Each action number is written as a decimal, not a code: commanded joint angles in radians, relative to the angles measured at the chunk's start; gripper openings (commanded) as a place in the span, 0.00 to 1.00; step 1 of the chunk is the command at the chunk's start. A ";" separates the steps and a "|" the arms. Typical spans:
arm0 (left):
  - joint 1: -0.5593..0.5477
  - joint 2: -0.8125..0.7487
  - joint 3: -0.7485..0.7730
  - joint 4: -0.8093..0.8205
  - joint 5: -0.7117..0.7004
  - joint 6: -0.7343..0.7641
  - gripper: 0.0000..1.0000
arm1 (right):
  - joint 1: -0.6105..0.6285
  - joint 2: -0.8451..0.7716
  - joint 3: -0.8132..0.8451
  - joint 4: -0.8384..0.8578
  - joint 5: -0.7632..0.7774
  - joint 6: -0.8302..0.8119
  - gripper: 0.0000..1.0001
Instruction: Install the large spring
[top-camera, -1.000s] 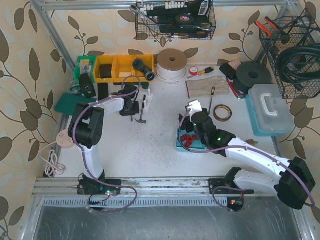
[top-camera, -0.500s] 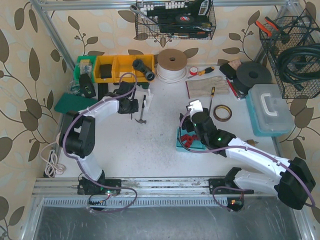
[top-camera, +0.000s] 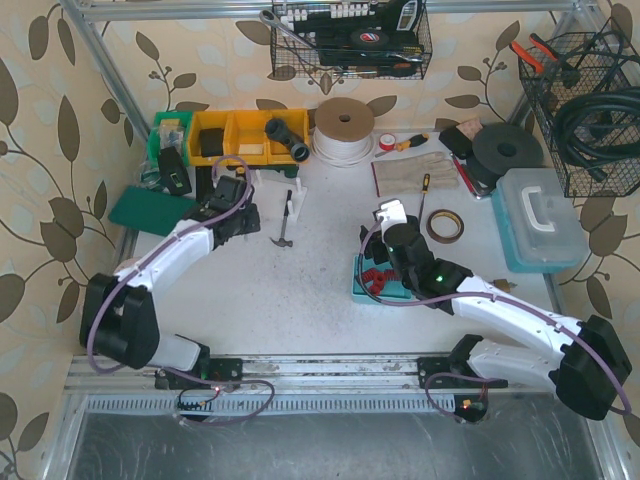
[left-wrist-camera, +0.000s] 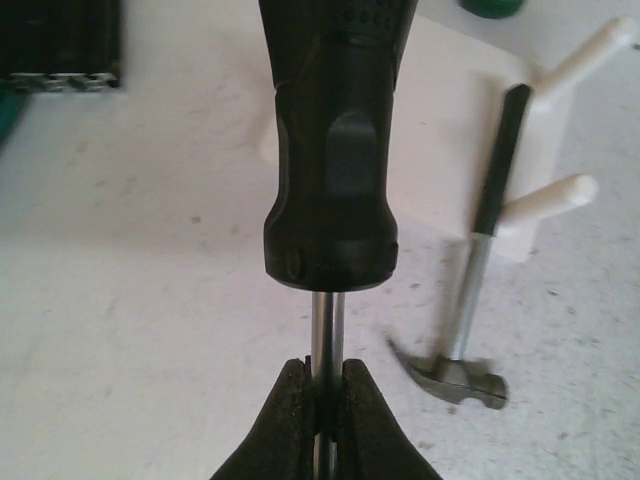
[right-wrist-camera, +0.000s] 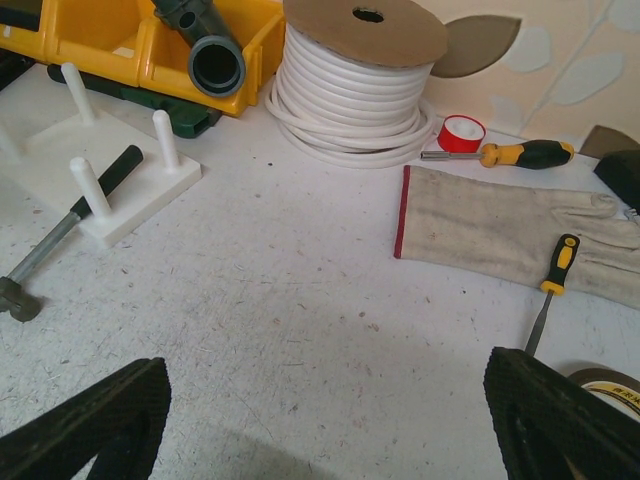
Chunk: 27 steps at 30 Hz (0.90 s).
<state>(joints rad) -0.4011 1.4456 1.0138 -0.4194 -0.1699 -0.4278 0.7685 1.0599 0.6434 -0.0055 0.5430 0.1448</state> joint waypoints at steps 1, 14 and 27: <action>-0.004 -0.107 -0.070 0.015 -0.190 -0.100 0.00 | 0.006 -0.012 -0.010 -0.005 0.018 0.007 0.85; 0.008 -0.032 -0.043 -0.396 -0.562 -0.732 0.00 | 0.007 -0.049 0.007 -0.053 -0.018 0.025 0.85; 0.231 0.001 -0.152 -0.282 -0.399 -0.715 0.00 | 0.006 -0.044 -0.013 -0.024 -0.028 0.021 0.84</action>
<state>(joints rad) -0.1947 1.4467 0.8654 -0.7601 -0.6170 -1.1870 0.7685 1.0058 0.6434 -0.0395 0.5125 0.1596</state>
